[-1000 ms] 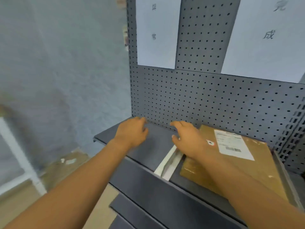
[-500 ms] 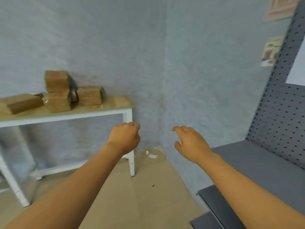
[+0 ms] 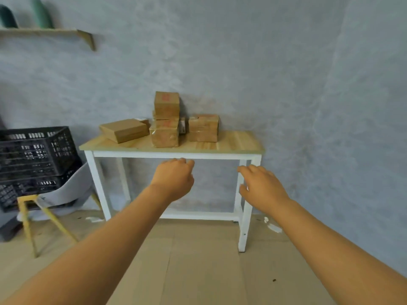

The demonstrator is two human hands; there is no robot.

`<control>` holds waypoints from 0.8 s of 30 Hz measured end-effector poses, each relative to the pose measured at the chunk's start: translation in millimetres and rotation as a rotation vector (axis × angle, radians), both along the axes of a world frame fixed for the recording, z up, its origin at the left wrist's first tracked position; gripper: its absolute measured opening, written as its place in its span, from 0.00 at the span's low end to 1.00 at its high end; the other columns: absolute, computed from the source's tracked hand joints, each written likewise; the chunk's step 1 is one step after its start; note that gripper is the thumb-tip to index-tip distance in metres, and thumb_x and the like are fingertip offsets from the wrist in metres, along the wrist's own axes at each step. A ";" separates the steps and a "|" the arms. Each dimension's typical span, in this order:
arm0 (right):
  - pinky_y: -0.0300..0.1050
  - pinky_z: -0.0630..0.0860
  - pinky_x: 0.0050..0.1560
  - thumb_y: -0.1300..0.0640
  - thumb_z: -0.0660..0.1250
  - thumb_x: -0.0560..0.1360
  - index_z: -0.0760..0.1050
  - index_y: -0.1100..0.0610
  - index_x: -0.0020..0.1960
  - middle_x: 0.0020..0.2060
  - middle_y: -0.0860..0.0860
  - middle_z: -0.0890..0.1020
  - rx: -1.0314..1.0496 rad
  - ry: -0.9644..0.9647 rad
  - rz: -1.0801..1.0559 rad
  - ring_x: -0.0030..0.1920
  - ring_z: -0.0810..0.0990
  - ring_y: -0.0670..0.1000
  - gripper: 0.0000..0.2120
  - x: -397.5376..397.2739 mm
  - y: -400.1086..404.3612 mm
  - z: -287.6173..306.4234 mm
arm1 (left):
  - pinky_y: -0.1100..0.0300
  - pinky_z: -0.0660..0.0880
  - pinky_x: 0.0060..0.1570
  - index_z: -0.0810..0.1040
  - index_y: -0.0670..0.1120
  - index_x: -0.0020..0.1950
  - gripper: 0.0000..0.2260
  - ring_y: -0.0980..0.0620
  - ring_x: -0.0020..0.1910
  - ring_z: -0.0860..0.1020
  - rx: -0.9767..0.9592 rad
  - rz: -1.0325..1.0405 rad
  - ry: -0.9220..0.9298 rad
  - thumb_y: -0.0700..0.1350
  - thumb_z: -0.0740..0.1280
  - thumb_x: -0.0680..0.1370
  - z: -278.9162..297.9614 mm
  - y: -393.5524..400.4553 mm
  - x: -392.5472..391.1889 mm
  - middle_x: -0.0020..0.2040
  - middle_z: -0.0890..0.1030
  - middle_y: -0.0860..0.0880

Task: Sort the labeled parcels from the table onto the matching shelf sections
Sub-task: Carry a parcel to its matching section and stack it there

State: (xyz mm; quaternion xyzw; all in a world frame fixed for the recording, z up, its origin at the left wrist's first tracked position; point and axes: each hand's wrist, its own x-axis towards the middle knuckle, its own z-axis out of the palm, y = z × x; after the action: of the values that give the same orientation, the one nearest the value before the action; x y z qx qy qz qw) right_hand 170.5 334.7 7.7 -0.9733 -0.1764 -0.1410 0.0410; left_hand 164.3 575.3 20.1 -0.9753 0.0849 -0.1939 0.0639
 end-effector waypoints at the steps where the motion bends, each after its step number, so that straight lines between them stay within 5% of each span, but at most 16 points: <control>1: 0.51 0.69 0.63 0.56 0.59 0.80 0.65 0.54 0.74 0.65 0.53 0.75 -0.002 0.001 0.020 0.64 0.72 0.57 0.23 21.3 9.4 -2.8 | 0.53 0.73 0.50 0.72 0.46 0.66 0.15 0.44 0.56 0.78 0.018 0.016 0.000 0.48 0.57 0.82 -2.1 9.6 16.2 0.59 0.79 0.46; 6: 0.50 0.70 0.61 0.55 0.59 0.79 0.65 0.54 0.74 0.64 0.52 0.75 0.016 0.014 0.100 0.63 0.72 0.56 0.23 129.6 48.4 -18.3 | 0.52 0.75 0.53 0.71 0.47 0.67 0.15 0.45 0.55 0.78 0.062 0.095 -0.002 0.48 0.58 0.82 -0.3 57.3 97.5 0.57 0.79 0.46; 12: 0.50 0.71 0.63 0.53 0.60 0.80 0.65 0.54 0.73 0.66 0.53 0.74 0.028 0.080 0.201 0.66 0.71 0.57 0.22 257.7 122.1 -16.2 | 0.54 0.70 0.45 0.72 0.46 0.64 0.14 0.44 0.53 0.77 0.064 0.271 0.002 0.47 0.58 0.81 3.7 136.8 177.1 0.53 0.79 0.47; 24: 0.51 0.74 0.60 0.54 0.62 0.79 0.68 0.53 0.71 0.65 0.52 0.74 0.107 0.087 0.458 0.65 0.71 0.56 0.21 392.5 366.1 -22.3 | 0.56 0.66 0.42 0.71 0.47 0.66 0.15 0.45 0.54 0.77 0.043 0.469 0.013 0.49 0.58 0.81 -20.0 352.5 280.8 0.55 0.79 0.47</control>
State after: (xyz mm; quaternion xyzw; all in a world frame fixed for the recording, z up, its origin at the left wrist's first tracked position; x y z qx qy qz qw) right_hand 563.0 700.8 -14.6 -0.9096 -0.3829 -0.0949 0.1308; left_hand 445.1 927.8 0.0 -0.9679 -0.1393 -0.1658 0.1273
